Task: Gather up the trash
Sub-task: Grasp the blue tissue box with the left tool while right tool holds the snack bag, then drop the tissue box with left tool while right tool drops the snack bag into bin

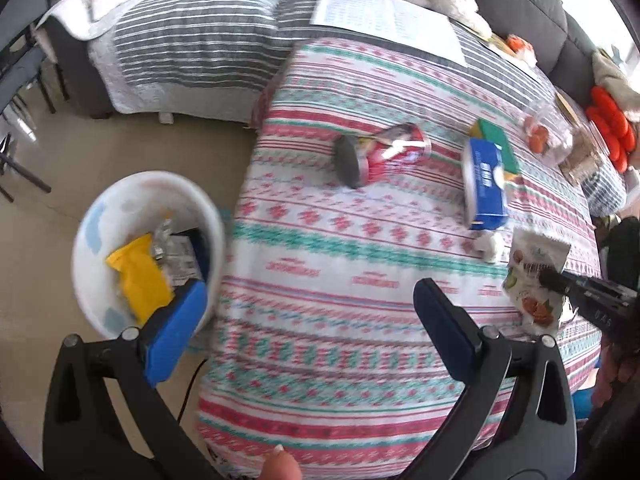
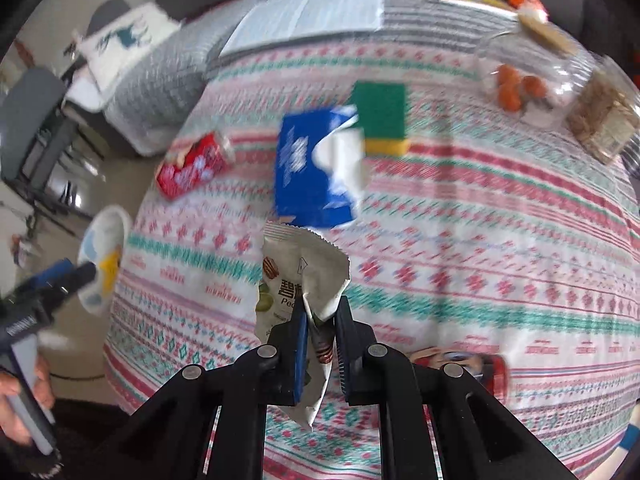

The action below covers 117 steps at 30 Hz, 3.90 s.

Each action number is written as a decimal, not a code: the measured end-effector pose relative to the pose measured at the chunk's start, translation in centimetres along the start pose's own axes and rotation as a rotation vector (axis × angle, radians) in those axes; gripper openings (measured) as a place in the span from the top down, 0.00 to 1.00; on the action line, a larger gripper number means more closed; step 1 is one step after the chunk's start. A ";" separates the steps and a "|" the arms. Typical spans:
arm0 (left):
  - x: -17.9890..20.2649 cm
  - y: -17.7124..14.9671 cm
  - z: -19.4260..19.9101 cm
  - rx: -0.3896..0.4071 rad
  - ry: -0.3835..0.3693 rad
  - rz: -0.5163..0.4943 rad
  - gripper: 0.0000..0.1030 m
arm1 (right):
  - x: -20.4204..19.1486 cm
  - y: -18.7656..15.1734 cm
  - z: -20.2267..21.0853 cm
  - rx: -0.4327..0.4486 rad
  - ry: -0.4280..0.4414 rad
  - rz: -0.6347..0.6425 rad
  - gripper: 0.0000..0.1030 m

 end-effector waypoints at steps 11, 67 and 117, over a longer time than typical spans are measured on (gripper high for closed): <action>10.6 1.7 -4.2 0.007 -0.043 -0.106 0.01 | 8.3 1.3 2.6 0.093 0.006 -0.188 0.87; 14.0 8.0 -12.4 -0.014 -0.210 0.170 0.48 | 13.5 3.1 2.2 0.098 0.018 -0.319 0.87; 3.7 5.6 -1.4 0.112 -0.099 0.069 0.57 | 5.2 3.2 4.2 0.129 0.038 -0.180 0.87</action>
Point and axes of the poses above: each gripper's, at about its wrist camera, not at the fingertips, and z roughly against the way its jaws point, x to its right, y to its top, the point moved 1 cm from there along -z, roughly the way its jaws point, and after that the axes turned 2 degrees about -y, right-handed, at the moved point
